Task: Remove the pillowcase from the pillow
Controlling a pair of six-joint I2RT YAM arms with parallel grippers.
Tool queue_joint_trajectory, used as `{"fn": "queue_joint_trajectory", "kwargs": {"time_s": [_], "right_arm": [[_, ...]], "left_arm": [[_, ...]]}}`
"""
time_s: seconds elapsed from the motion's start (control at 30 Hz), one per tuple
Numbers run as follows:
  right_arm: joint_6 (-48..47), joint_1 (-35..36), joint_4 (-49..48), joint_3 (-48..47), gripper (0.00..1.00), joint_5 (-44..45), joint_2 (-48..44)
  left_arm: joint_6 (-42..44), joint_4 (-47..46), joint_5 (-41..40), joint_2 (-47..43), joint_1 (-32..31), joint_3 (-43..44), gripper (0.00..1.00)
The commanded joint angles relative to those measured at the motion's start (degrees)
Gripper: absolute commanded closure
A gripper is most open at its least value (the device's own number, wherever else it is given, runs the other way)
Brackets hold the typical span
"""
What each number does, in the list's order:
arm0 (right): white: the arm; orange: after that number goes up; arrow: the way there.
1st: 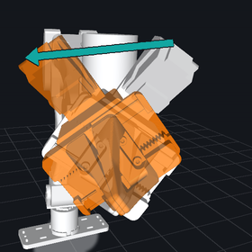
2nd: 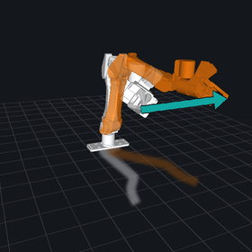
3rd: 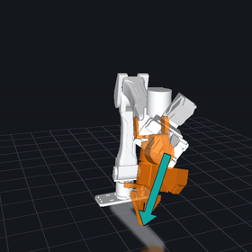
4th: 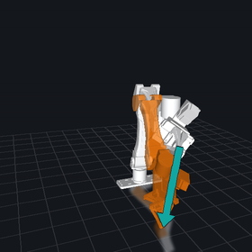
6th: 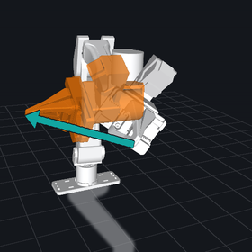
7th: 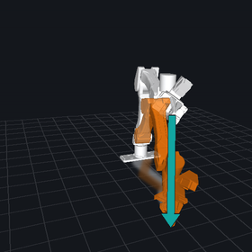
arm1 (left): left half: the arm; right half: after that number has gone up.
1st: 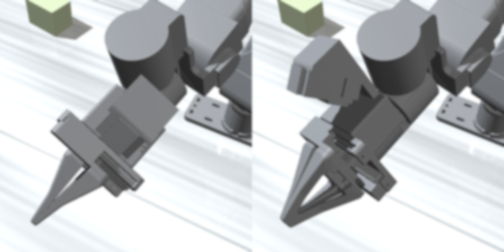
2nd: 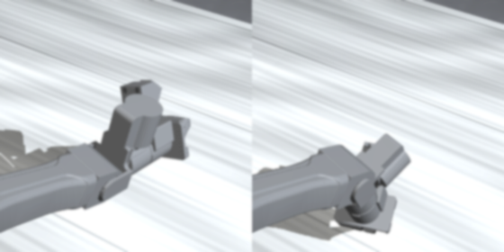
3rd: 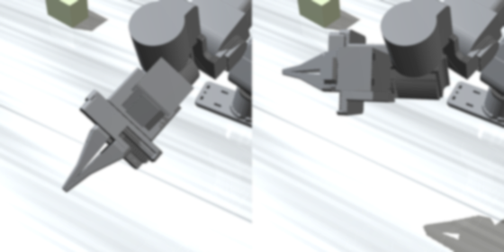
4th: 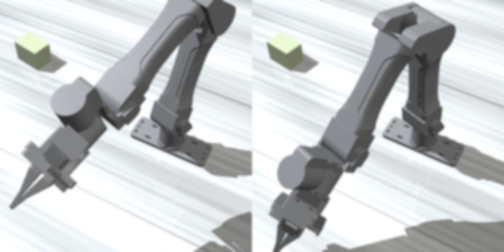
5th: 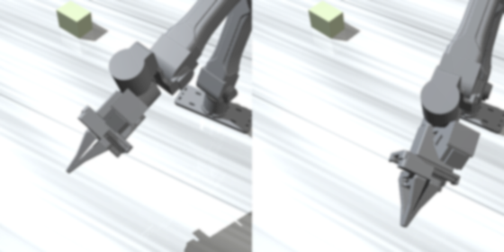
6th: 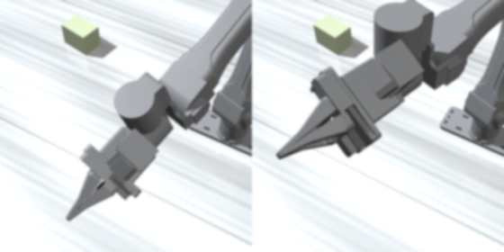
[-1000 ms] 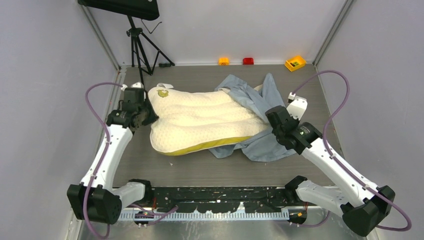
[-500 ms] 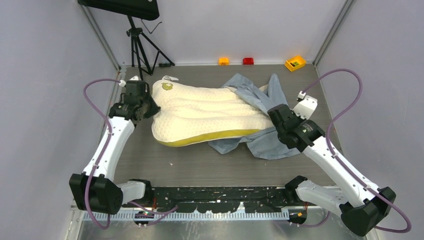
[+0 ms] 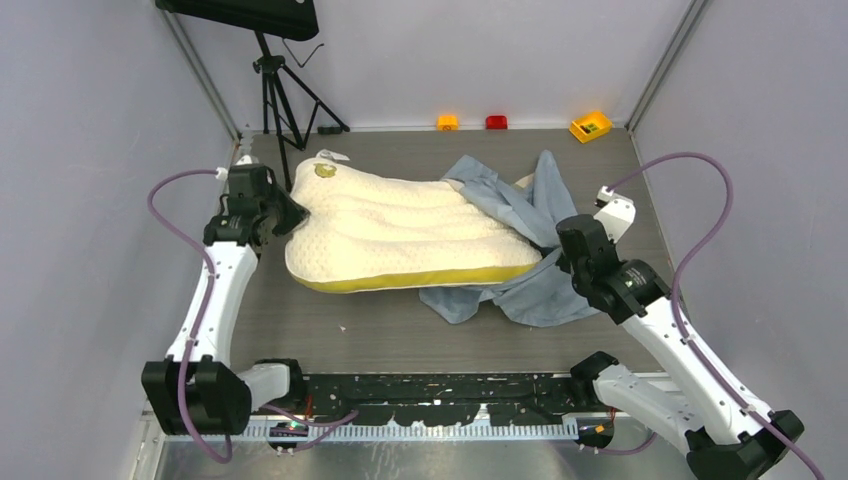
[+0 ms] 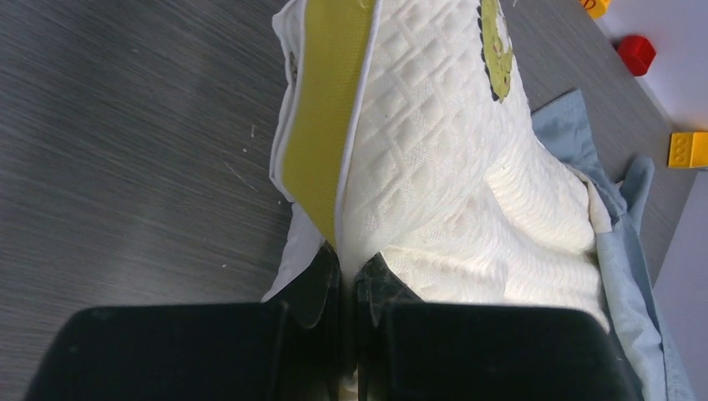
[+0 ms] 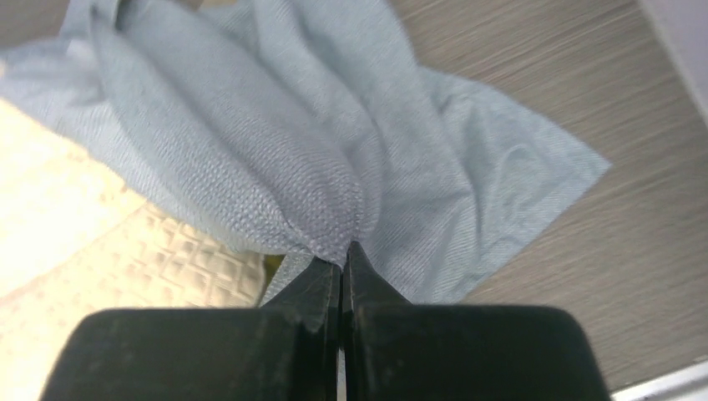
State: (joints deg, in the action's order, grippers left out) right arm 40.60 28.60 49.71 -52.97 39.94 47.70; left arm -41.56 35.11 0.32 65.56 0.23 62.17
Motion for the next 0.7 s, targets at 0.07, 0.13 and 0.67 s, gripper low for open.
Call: {"fn": "queue_joint_trajectory", "kwargs": {"time_s": [0.07, 0.13, 0.67], "right_arm": [[0.62, -0.84, -1.71, -2.49, 0.99, 3.03, 2.51], [6.22, -1.35, 4.53, -4.7, 1.0, 12.68, 4.15], [13.34, -1.59, 8.95, -3.41, 1.0, 22.17, -0.59]], "left_arm": [[1.12, -3.11, -4.83, 2.22, 1.17, 2.65, 1.0], [0.19, 0.11, -14.43, 0.52, 1.24, 3.92, 1.0], [-2.52, 3.32, -20.08, -1.91, 1.26, 2.65, 1.0]]}}
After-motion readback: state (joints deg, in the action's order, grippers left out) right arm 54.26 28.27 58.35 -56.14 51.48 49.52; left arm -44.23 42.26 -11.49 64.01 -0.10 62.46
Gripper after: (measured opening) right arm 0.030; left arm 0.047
